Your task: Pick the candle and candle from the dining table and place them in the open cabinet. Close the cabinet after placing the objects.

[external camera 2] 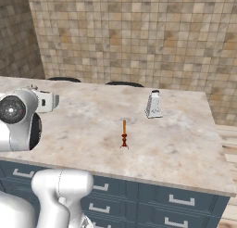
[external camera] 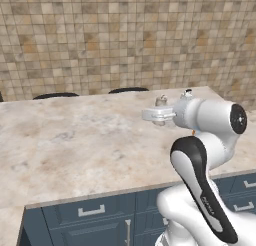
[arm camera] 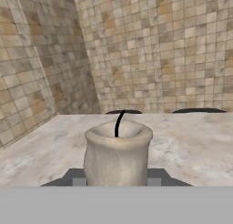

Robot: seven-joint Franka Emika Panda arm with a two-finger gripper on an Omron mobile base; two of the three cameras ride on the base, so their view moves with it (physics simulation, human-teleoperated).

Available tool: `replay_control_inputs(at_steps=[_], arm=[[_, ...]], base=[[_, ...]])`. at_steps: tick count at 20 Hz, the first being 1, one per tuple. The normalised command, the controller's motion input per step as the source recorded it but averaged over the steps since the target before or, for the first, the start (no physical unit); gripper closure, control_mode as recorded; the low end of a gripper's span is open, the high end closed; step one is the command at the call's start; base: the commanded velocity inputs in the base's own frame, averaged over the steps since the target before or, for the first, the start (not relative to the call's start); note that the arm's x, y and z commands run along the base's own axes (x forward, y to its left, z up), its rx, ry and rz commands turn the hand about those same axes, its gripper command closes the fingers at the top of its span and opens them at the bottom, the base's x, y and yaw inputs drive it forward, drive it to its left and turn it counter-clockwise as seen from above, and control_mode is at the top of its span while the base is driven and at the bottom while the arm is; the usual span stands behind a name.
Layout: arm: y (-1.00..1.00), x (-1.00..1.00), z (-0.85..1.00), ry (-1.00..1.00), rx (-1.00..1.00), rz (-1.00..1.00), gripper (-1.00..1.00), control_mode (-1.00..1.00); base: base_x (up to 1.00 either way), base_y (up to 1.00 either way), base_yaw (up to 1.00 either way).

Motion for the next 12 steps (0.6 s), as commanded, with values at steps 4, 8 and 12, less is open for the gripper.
replay_control_inputs(at_steps=[4, 8, 12], arm=[[-0.16, -0.24, 0.24, -0.04, 0.00, -0.18, 1.00, -1.00], [0.00, 0.00, 0.00, -0.04, 0.00, 0.00, 1.00, -1.00], [0.00, 0.00, 0.00, -0.28, 0.00, -0.09, 1.00, -1.00]], base=[[0.00, 0.00, 0.00], [0.00, 0.00, 0.00], [0.00, 0.00, 0.00]])
